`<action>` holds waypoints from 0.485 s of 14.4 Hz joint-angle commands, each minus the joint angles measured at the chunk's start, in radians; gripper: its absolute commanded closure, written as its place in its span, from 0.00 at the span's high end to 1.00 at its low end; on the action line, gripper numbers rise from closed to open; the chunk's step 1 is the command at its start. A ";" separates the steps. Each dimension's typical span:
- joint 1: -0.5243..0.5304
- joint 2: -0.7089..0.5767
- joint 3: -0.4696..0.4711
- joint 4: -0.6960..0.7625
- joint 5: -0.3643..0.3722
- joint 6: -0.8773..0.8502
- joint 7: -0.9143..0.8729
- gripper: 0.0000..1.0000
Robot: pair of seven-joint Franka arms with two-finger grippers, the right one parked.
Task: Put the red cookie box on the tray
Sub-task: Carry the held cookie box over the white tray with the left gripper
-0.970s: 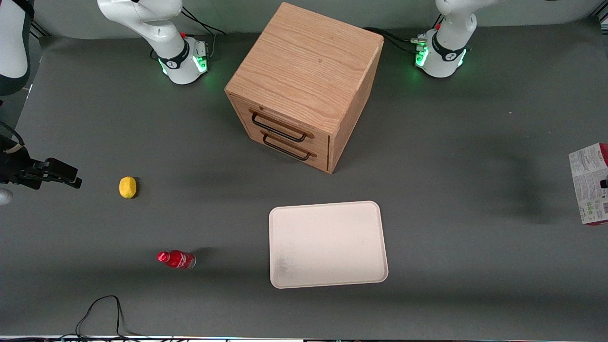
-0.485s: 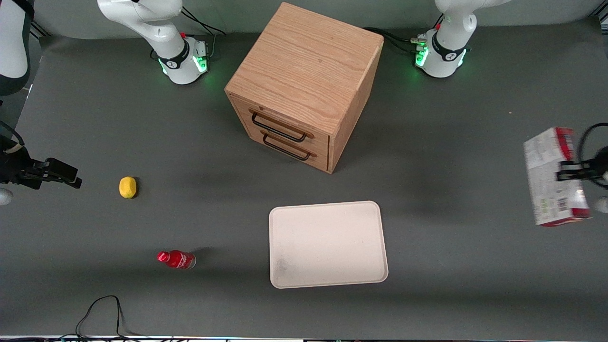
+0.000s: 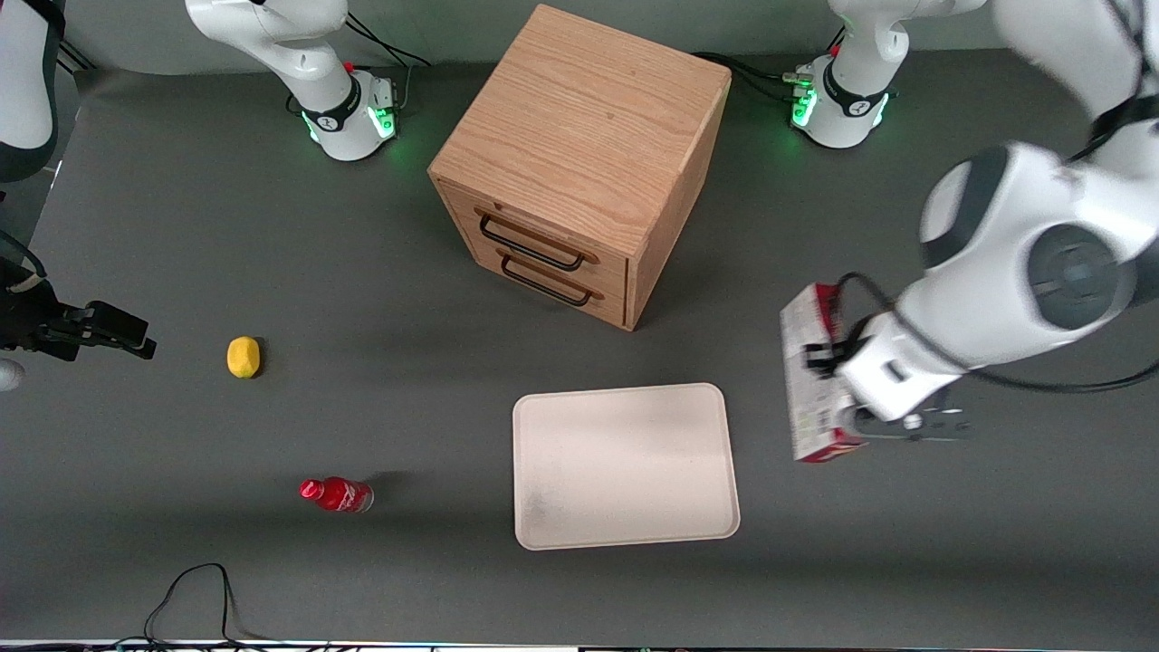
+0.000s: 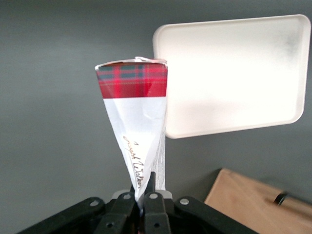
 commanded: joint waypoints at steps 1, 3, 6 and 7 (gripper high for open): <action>-0.077 0.121 0.008 0.044 0.050 0.111 -0.073 0.00; -0.126 0.186 0.037 0.044 0.114 0.185 -0.136 0.00; -0.171 0.252 0.093 0.044 0.131 0.263 -0.193 0.00; -0.175 0.270 0.096 0.044 0.133 0.285 -0.204 0.00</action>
